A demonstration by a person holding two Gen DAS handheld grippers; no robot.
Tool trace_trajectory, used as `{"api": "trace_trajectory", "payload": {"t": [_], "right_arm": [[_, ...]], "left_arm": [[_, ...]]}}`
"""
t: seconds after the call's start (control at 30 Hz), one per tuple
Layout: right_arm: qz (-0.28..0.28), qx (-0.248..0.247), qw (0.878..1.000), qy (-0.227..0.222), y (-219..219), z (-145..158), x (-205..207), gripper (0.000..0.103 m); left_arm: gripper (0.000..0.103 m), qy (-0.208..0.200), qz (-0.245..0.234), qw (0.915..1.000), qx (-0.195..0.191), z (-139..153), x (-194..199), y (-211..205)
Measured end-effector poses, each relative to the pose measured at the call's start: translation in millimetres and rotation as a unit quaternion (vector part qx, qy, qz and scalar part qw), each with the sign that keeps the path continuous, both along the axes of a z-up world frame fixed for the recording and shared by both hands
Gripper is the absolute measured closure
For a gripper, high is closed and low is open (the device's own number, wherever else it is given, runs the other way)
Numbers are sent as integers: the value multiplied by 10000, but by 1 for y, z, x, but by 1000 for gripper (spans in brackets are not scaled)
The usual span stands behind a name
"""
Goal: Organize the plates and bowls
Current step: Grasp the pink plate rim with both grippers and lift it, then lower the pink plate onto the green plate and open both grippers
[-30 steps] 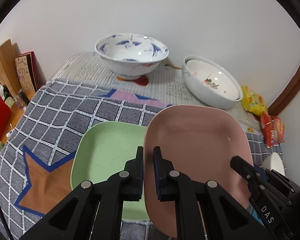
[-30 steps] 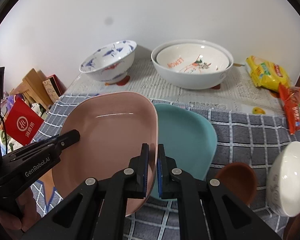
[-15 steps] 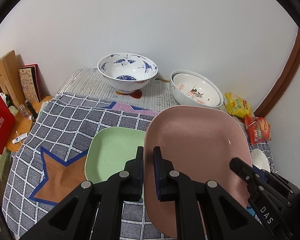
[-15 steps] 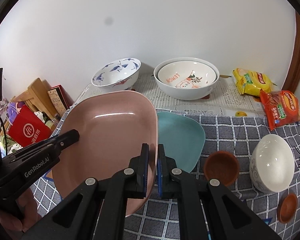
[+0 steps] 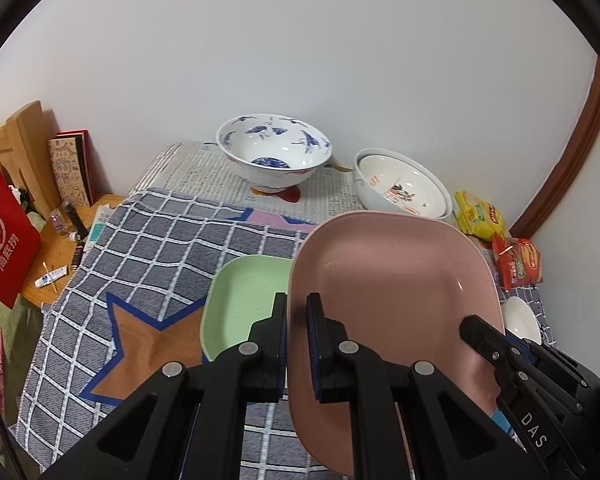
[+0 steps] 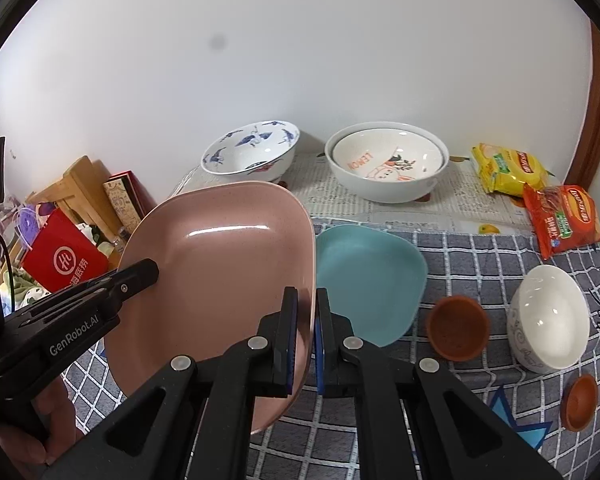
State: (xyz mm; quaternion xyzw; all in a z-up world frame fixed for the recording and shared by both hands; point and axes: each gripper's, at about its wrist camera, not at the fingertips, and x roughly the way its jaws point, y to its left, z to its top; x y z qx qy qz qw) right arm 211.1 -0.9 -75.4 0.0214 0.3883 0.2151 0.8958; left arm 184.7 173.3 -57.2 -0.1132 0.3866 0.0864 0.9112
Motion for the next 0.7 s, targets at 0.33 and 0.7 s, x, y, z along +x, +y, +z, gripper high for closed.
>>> {"api": "trace_trajectory", "payload": {"t": [0.33,0.7], "right_arm": [[269,-64,9995,146,40,-19,9,96],[423,-93,9980,450,69,-51,33,96]], "left_arm": [[94,159,266,9995,-43,-18,6,38],[94,429,385,9983,-80,-50,26,65]]}}
